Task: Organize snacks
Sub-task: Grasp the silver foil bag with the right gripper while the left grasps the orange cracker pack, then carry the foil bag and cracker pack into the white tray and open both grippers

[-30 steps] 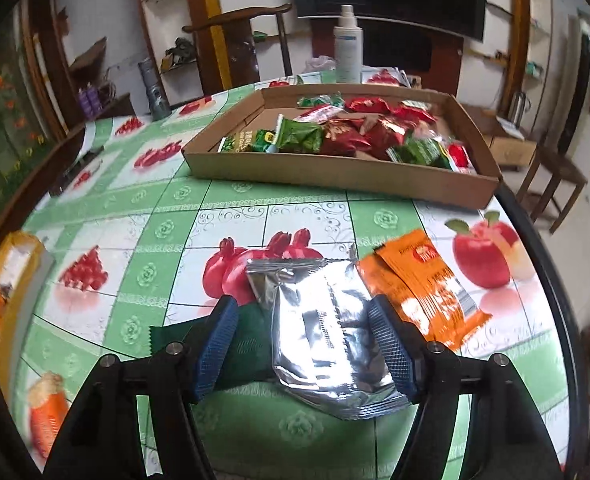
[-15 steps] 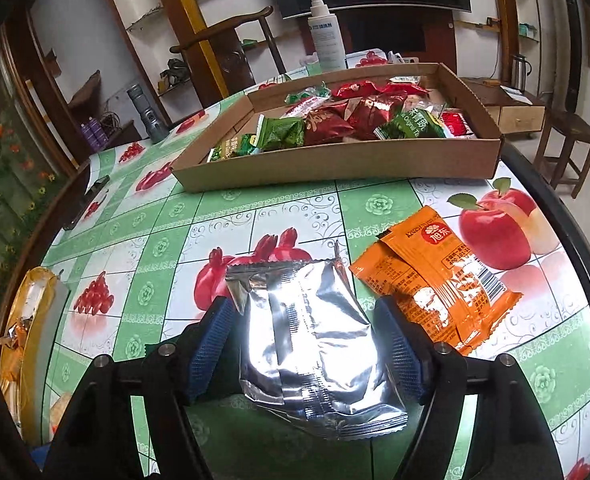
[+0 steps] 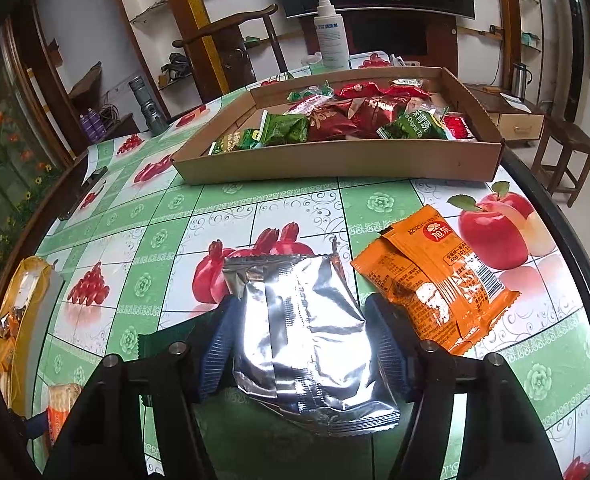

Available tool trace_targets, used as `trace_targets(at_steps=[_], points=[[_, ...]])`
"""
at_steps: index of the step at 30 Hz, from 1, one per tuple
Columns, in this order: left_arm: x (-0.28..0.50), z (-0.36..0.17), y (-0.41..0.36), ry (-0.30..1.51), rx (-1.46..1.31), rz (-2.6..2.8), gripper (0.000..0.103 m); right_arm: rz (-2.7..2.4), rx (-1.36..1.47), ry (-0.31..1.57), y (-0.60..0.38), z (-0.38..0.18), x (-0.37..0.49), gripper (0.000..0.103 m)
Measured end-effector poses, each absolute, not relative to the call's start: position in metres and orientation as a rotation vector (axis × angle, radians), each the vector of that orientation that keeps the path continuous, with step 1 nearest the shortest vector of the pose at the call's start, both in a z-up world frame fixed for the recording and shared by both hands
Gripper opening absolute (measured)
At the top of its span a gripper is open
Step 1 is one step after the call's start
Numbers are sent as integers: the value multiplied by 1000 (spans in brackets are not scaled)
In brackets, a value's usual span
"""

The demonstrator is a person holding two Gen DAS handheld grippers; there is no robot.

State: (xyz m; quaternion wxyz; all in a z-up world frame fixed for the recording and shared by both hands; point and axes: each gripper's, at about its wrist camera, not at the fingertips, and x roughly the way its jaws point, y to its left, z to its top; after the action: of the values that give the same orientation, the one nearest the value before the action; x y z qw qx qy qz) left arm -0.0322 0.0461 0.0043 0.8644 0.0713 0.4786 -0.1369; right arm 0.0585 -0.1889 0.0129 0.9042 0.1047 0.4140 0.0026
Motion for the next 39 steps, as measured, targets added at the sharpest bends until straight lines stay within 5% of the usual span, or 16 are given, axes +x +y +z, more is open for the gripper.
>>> trace_targets(at_steps=[1, 2, 25, 39], points=[[-33, 7, 49, 996, 142, -288, 55, 7, 219, 854, -189, 13, 58, 61], [-34, 9, 52, 999, 125, -295, 53, 6, 225, 850, -190, 13, 56, 61], [-61, 68, 187, 836, -229, -252, 49, 164, 202, 704, -112, 72, -3, 60], [-41, 7, 100, 1027, 64, -300, 71, 294, 218, 769, -79, 76, -31, 60]])
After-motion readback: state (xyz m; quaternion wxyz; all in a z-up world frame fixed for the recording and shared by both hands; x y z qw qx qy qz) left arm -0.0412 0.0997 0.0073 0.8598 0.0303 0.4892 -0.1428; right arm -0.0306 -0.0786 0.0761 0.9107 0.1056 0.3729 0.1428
